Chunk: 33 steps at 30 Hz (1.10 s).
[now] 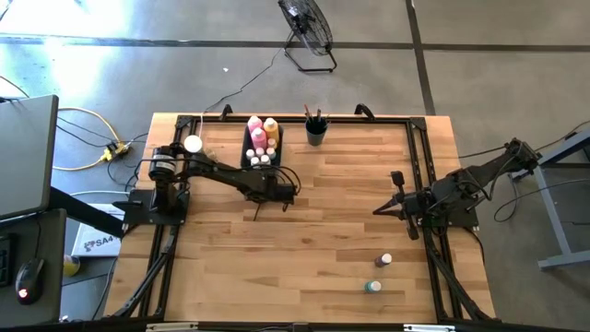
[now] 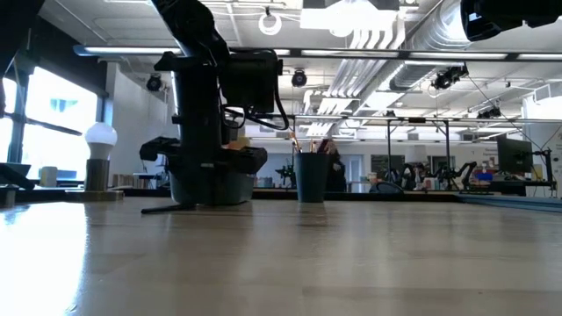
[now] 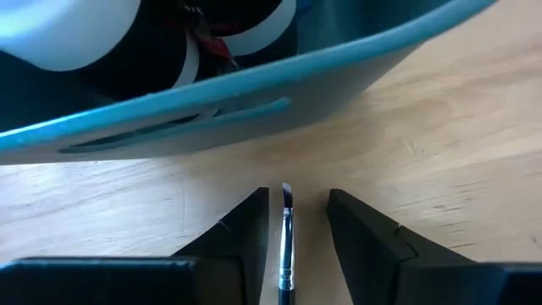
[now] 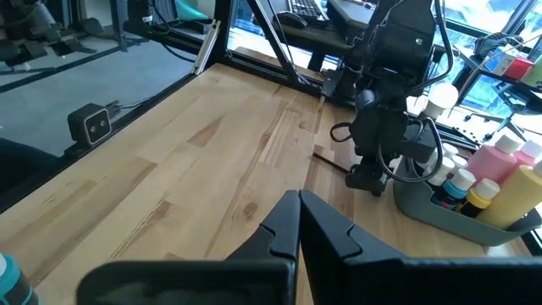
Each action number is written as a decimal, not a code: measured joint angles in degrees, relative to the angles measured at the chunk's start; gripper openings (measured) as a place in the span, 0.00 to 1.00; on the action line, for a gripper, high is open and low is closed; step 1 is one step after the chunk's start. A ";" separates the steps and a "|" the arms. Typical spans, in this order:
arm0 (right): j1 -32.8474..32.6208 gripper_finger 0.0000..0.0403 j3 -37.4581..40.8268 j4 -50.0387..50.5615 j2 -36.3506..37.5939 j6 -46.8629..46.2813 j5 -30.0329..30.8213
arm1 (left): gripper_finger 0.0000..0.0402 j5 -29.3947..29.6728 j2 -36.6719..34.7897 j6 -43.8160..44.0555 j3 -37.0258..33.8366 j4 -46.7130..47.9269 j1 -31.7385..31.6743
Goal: Pick & Place Paint Supplies
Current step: Put the silver paint brush into the green cup
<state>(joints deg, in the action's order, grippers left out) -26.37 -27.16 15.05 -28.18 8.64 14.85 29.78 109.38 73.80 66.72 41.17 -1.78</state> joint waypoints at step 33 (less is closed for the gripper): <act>0.02 0.00 0.00 0.36 0.00 -0.10 0.00 | 0.00 -1.17 0.31 -9.06 3.57 -2.15 1.60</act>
<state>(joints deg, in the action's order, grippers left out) -26.35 -27.16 15.41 -28.18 8.55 14.85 28.61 109.69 64.74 70.29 39.01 -0.18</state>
